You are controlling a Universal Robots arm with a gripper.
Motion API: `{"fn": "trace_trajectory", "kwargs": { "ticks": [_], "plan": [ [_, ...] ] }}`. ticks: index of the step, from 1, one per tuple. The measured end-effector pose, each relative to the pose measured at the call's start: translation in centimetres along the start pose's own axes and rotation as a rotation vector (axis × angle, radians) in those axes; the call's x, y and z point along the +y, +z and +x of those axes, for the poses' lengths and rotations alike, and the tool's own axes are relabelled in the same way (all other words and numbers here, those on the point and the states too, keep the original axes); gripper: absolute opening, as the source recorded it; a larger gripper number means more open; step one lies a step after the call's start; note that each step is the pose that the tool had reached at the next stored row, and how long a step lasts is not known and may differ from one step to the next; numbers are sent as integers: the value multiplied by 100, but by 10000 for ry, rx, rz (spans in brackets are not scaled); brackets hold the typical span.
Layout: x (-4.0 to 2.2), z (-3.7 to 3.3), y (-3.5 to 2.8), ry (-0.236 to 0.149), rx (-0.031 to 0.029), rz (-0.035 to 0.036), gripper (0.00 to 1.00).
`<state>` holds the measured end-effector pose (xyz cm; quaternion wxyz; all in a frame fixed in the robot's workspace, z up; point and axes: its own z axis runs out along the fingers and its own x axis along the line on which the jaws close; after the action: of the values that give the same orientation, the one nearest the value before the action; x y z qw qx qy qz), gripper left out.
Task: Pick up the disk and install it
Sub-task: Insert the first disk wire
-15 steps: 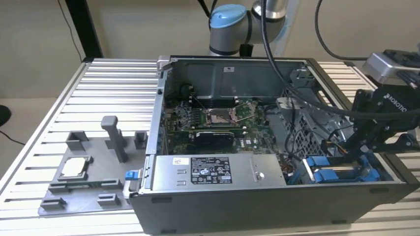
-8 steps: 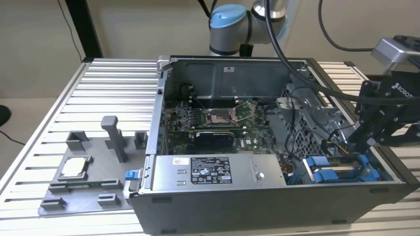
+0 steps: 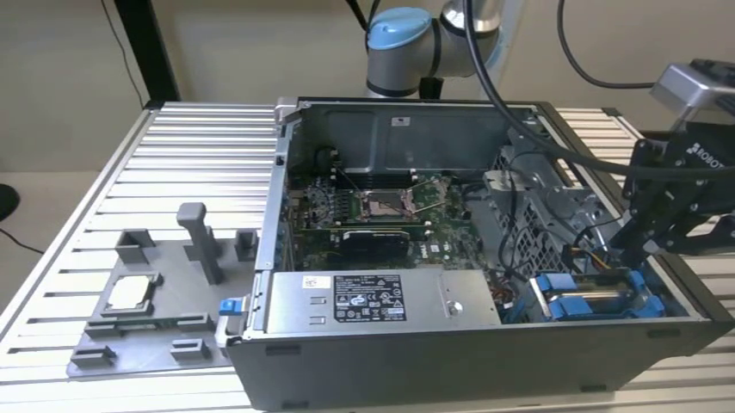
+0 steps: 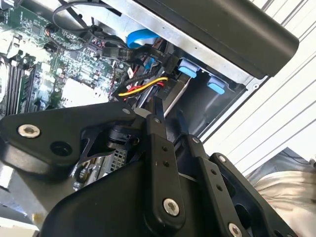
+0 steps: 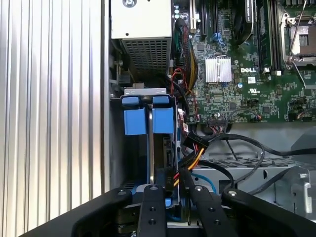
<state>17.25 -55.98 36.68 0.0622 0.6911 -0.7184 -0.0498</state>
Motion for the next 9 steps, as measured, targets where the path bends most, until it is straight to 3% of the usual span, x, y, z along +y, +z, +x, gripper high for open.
{"fn": "trace_trajectory", "kwargs": {
  "ticks": [9],
  "plan": [
    [1,0,-6,0,0,0,0]
  ]
}}
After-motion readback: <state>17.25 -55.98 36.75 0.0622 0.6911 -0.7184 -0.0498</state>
